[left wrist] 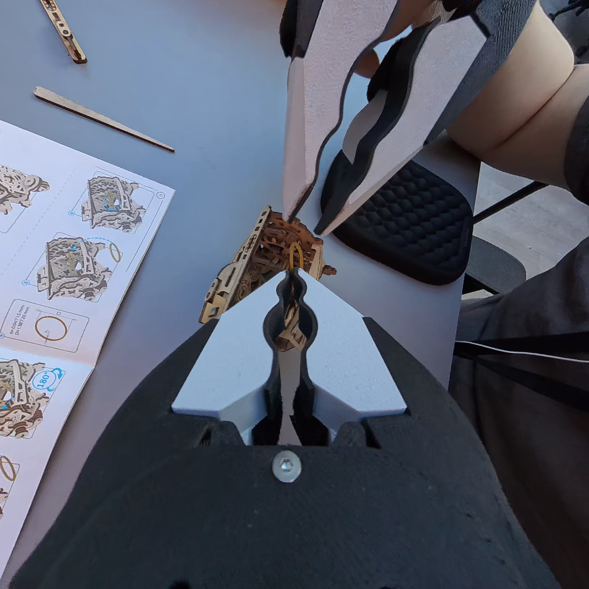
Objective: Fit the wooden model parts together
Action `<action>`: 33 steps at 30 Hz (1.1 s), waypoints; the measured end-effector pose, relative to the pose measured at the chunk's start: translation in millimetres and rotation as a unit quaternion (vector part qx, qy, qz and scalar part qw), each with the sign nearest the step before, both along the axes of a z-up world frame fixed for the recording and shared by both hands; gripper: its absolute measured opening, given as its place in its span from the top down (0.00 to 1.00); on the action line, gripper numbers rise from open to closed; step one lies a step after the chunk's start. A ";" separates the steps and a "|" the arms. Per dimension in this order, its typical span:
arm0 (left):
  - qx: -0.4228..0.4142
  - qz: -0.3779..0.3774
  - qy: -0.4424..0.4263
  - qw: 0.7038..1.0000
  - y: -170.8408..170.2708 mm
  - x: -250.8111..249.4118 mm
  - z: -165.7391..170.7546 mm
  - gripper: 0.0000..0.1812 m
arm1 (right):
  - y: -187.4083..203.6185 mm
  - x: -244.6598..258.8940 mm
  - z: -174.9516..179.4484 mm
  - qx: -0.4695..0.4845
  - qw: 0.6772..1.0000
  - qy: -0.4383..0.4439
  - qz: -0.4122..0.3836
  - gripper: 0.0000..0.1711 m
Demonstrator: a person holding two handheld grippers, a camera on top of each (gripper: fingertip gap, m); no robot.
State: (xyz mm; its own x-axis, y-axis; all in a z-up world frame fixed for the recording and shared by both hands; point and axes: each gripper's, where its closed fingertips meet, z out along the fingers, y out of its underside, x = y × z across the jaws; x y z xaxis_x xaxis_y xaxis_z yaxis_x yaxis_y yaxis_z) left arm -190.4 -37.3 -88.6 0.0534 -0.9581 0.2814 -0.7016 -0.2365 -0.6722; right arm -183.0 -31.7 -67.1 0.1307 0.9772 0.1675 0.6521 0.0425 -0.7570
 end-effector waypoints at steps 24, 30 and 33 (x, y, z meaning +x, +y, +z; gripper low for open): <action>-0.020 0.067 -0.005 0.998 0.8 2.9 -7.8 1.00 | 1.5 -14.0 -11.8 -0.022 0.985 -0.158 0.061 0.98; -0.018 0.070 0.004 0.997 1.6 2.2 -12.9 1.00 | 3.9 -11.0 -17.9 -0.006 0.980 -0.194 0.052 0.97; -0.017 0.071 0.005 0.997 1.7 1.9 -12.0 1.00 | 2.7 -9.7 -23.4 -0.012 0.975 -0.212 0.062 0.97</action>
